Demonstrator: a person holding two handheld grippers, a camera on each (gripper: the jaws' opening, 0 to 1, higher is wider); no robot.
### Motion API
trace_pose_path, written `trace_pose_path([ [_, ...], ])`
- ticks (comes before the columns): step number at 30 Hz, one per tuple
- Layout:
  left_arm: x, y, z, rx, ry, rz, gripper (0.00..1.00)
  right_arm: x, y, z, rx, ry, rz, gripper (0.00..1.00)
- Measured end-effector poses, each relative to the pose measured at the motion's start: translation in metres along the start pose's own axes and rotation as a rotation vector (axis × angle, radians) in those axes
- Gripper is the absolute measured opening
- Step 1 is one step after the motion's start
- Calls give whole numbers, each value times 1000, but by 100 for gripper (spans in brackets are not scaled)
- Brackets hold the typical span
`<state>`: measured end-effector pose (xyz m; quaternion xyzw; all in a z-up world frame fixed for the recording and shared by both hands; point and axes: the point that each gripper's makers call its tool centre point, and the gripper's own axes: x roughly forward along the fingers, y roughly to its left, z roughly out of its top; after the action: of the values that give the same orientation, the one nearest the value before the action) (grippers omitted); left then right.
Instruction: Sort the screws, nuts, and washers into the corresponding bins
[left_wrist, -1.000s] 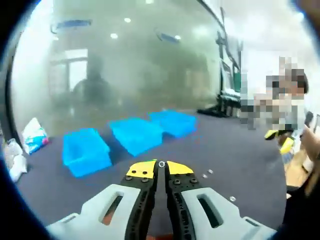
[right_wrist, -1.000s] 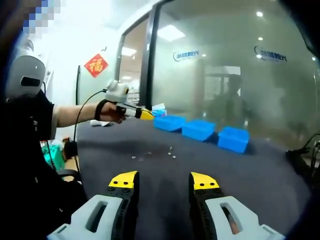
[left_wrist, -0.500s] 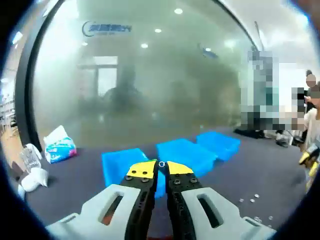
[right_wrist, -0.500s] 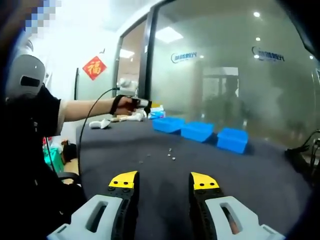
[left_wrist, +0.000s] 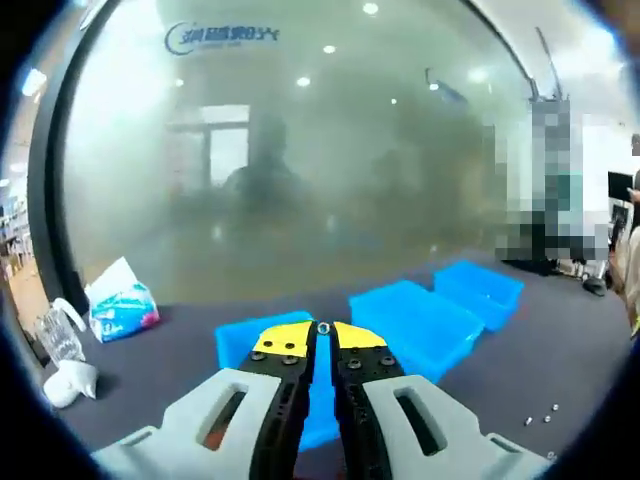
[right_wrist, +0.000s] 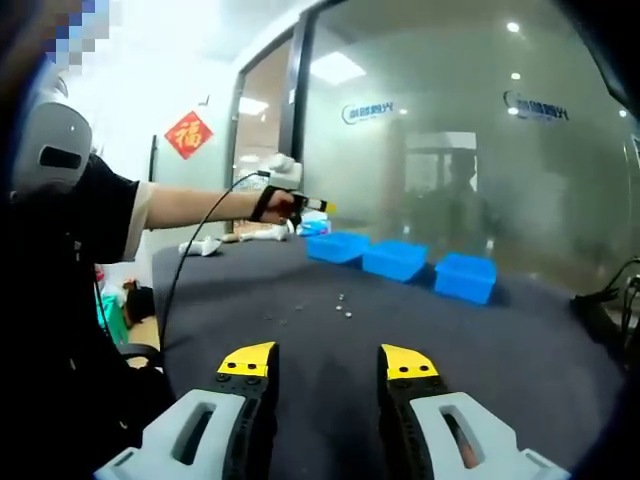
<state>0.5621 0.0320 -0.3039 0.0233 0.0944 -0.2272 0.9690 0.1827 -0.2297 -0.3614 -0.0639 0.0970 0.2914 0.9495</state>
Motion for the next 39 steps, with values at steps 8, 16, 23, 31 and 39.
trace_pose_path([
  [8,3,7,-11,24,27,35,6,-3,-3,3,-2,-6,-7,36],
  [16,-1,6,-14,1,19,42,10,-4,-1,0,3,-7,-5,36],
  [23,-5,8,-20,8,39,51,35,-4,-1,-1,7,-8,-8,36],
  [31,-17,-1,-25,-17,43,13,43,-1,1,-2,1,-3,-2,36],
  [39,-51,-33,-22,-44,7,-87,45,-5,-5,2,-1,-13,-21,36],
])
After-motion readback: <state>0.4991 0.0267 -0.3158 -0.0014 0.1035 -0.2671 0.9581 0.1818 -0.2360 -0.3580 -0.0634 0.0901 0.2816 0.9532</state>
